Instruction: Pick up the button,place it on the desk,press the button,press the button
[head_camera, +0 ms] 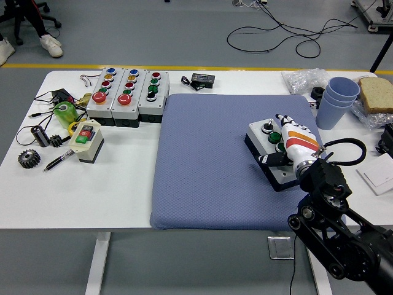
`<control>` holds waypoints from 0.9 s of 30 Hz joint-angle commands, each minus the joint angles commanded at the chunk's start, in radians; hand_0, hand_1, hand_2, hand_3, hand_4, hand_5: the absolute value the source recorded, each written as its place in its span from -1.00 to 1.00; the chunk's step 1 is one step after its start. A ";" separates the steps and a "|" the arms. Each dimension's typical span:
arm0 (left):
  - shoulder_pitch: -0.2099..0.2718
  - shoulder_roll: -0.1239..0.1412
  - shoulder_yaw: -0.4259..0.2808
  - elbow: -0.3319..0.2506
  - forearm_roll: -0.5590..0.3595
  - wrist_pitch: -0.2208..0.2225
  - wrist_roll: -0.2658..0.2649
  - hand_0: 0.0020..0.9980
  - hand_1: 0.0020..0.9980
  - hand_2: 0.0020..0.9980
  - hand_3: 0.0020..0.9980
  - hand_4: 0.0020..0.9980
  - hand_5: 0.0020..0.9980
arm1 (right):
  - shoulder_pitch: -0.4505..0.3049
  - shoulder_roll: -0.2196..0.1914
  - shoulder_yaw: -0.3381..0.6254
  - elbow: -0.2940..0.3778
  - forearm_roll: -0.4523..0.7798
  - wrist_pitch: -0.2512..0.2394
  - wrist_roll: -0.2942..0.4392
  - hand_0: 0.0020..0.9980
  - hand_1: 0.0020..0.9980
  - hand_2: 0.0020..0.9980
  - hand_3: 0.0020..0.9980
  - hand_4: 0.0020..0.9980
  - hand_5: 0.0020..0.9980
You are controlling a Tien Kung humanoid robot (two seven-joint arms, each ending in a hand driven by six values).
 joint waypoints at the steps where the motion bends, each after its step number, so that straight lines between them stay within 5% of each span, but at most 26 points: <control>1: 0.000 0.000 -0.001 0.000 0.000 0.000 0.000 0.20 0.27 0.35 0.09 -0.28 0.40 | 0.002 0.001 0.003 -0.003 -0.002 0.008 0.000 0.73 0.80 1.00 1.00 1.00 -0.47; 5: -0.001 0.000 0.001 0.000 -0.001 0.000 0.000 0.20 0.27 0.35 0.09 -0.28 0.40 | 0.009 0.003 0.013 -0.016 -0.002 0.032 0.000 0.73 0.80 1.00 1.00 1.00 -0.47; 6: -0.001 0.000 -0.002 0.000 0.001 0.000 0.000 0.20 0.27 0.35 0.09 -0.28 0.41 | 0.011 0.004 0.017 -0.021 -0.004 0.038 0.000 0.47 0.61 0.94 1.00 1.00 -0.46; 11: -0.001 0.000 -0.005 0.000 0.008 -0.001 0.003 0.20 0.27 0.35 0.09 -0.28 0.41 | 0.016 0.006 0.038 -0.035 -0.010 0.058 0.000 0.47 0.61 0.94 1.00 1.00 -0.46; 12: -0.001 0.000 -0.007 0.000 0.010 -0.001 0.003 0.20 0.27 0.35 0.09 -0.28 0.41 | 0.015 0.006 0.042 -0.038 -0.010 0.061 0.000 0.29 0.36 0.82 1.00 1.00 -0.47; 17: 0.000 0.000 -0.009 0.000 0.015 -0.001 0.005 0.20 0.27 0.35 0.09 -0.28 0.41 | 0.010 0.004 0.054 -0.045 -0.012 0.068 0.000 0.29 0.36 0.82 1.00 1.00 -0.47; 18: 0.001 0.000 -0.011 0.000 0.018 -0.001 0.005 0.20 0.27 0.35 0.09 -0.29 0.41 | 0.008 0.003 0.060 -0.048 -0.016 0.074 0.000 0.02 0.07 0.64 1.00 1.00 -0.46; 23: 0.003 0.000 -0.017 0.000 0.028 -0.003 0.007 0.20 0.27 0.35 0.09 -0.29 0.41 | 0.006 -0.002 0.072 -0.052 -0.022 0.110 0.000 0.02 0.07 0.64 1.00 1.00 -0.46; 24: 0.004 0.000 -0.019 0.000 0.031 -0.003 0.007 0.20 0.27 0.35 0.09 -0.29 0.41 | 0.007 -0.005 0.074 -0.053 -0.025 0.128 0.000 -0.15 -0.13 0.45 0.97 0.99 -0.45; 27: 0.004 0.000 -0.018 0.000 0.033 -0.003 0.007 0.20 0.27 0.35 0.09 -0.29 0.41 | 0.007 -0.009 0.078 -0.055 -0.034 0.164 0.000 -0.15 -0.13 0.45 0.97 0.99 -0.45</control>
